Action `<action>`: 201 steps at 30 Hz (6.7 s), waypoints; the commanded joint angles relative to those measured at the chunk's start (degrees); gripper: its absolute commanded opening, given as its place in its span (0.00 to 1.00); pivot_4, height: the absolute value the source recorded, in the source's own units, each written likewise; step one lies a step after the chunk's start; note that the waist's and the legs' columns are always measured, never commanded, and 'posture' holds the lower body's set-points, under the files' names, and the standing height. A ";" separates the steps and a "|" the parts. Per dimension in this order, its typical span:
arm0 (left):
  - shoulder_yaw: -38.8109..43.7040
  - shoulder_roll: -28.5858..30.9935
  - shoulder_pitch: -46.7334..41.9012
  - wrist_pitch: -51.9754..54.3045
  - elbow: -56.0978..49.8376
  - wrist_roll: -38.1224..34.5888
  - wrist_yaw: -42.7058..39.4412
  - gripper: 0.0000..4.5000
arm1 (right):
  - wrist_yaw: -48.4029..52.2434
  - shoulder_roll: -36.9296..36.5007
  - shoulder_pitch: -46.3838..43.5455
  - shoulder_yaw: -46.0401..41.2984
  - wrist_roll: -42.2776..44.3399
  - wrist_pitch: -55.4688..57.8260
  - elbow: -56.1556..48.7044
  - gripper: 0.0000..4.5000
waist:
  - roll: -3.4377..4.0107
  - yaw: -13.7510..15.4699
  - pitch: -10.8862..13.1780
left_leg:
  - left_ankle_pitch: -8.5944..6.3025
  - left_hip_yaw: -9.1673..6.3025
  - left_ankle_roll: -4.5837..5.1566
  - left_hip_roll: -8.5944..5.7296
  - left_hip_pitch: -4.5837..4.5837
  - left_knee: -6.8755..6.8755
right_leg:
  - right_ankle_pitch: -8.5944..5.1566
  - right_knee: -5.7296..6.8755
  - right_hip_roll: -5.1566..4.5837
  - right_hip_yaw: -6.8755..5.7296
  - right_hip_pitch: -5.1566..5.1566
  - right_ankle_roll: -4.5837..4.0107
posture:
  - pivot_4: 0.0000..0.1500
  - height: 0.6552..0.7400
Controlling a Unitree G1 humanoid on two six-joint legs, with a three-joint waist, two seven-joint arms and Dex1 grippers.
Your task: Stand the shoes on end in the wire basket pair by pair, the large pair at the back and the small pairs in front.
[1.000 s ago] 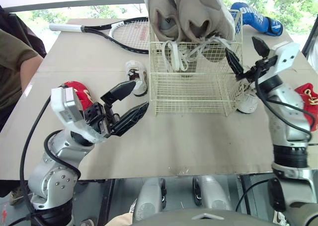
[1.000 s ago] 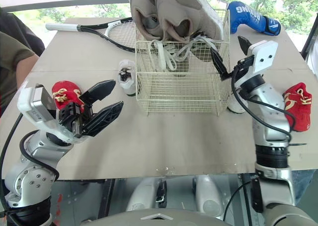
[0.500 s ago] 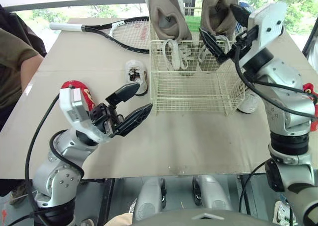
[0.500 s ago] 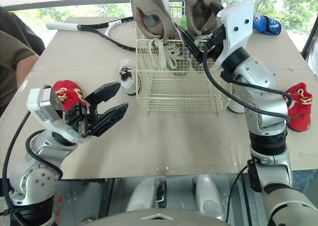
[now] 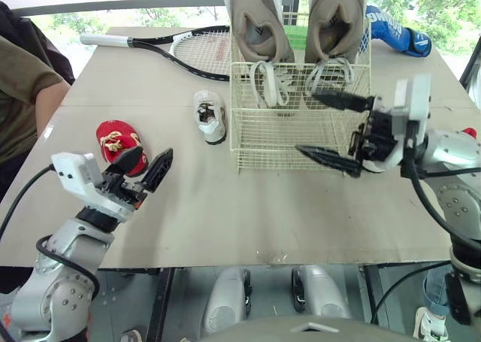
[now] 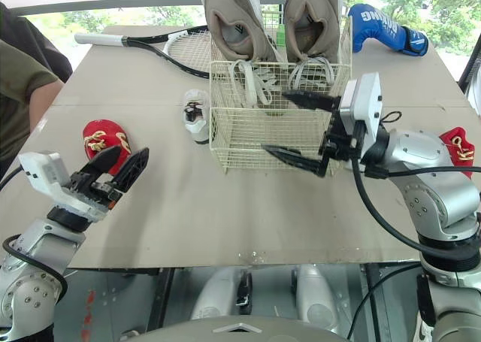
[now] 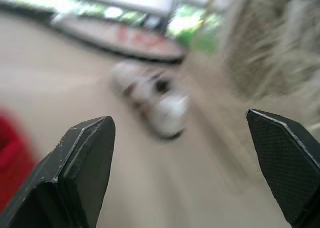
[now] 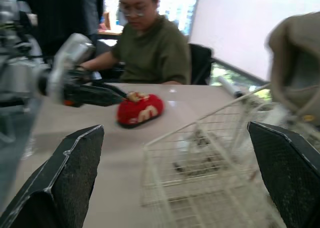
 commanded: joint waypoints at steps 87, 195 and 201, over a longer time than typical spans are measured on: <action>-28.94 16.75 -58.45 -41.91 38.28 17.10 -66.49 0.36 | 22.27 -6.10 -51.33 27.57 -10.22 31.73 21.63 0.02 | -0.16 -0.05 0.60 | -0.07 -0.09 0.15 -0.05 -2.34 1.27 | 0.20 0.95 0.18 -0.47 -1.94 0.33 | 1.00 1.00; -4.76 -1.78 1.50 -9.63 -12.48 -9.52 -13.73 0.70 | -29.81 36.50 -18.78 10.15 -36.99 -28.20 36.55 0.01 | -0.39 -1.59 0.25 | 0.25 -0.16 -0.44 -0.02 0.06 -0.90 | -0.28 0.09 -0.71 -1.34 -0.27 -0.55 | 1.00 1.00; -2.01 -0.99 4.76 -10.18 -14.41 -10.80 -14.35 0.70 | -26.68 35.50 -14.99 10.55 -35.41 -29.30 38.36 0.23 | -0.43 -1.56 0.22 | 0.25 -0.13 -0.43 -0.02 0.08 -0.90 | -0.28 0.08 -0.72 -1.32 -0.25 -0.55 | 1.00 1.00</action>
